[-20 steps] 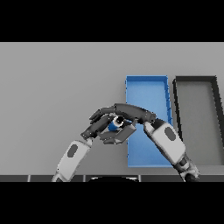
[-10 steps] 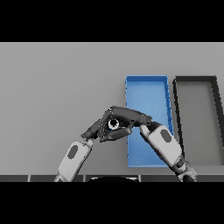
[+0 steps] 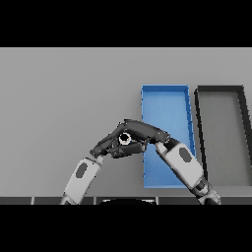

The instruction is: Pick up the blue pipe and place it into the blue bin.

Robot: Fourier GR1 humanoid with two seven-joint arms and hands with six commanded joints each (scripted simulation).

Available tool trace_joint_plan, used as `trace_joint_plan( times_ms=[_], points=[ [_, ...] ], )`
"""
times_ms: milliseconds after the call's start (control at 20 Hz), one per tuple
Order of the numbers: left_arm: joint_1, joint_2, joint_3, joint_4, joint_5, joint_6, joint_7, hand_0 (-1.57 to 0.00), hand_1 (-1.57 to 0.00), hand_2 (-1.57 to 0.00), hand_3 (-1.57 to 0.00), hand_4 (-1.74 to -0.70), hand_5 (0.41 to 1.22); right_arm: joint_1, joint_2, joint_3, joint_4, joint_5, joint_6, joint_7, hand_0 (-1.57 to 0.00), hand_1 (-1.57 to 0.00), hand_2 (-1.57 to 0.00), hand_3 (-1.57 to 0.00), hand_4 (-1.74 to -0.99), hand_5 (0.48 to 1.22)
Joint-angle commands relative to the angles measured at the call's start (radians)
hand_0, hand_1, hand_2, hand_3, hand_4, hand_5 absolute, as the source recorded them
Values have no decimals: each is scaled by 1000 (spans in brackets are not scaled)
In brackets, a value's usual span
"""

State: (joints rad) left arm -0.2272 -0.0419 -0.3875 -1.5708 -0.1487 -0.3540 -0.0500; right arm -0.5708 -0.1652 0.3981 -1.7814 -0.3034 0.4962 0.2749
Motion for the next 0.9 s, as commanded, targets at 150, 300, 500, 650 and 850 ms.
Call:
trace_joint_plan(
  times_ms=[150,300,500,650,850],
  points=[
    [-4,14,10,0,-35,-82,-2,-478,-439,-423,-381,-1136,1132,8,12,4,-22,-11,-21,56,-1566,-1566,-1566,-1562,-1738,1213],
    [19,11,17,-18,-40,-80,64,-244,-224,-216,-195,-1017,848,19,18,7,-27,15,-22,34,-1568,-1568,-1569,-1566,-1740,1217],
    [31,-16,27,-26,-7,-77,143,-100,-91,-88,-79,-969,603,20,24,4,-17,17,-23,18,-1570,-1570,-1570,-1569,-1740,1219],
    [23,-8,24,-7,-40,-61,126,-50,-46,-45,-40,-947,513,14,35,-9,-29,-34,-38,31,-1570,-1570,-1570,-1570,-1741,1220],
    [16,-4,28,7,-48,-59,139,-20,-18,-18,-16,-916,474,-40,33,-57,-45,-213,-92,140,-1571,-1571,-1571,-1571,-1741,1221]
  ],
)
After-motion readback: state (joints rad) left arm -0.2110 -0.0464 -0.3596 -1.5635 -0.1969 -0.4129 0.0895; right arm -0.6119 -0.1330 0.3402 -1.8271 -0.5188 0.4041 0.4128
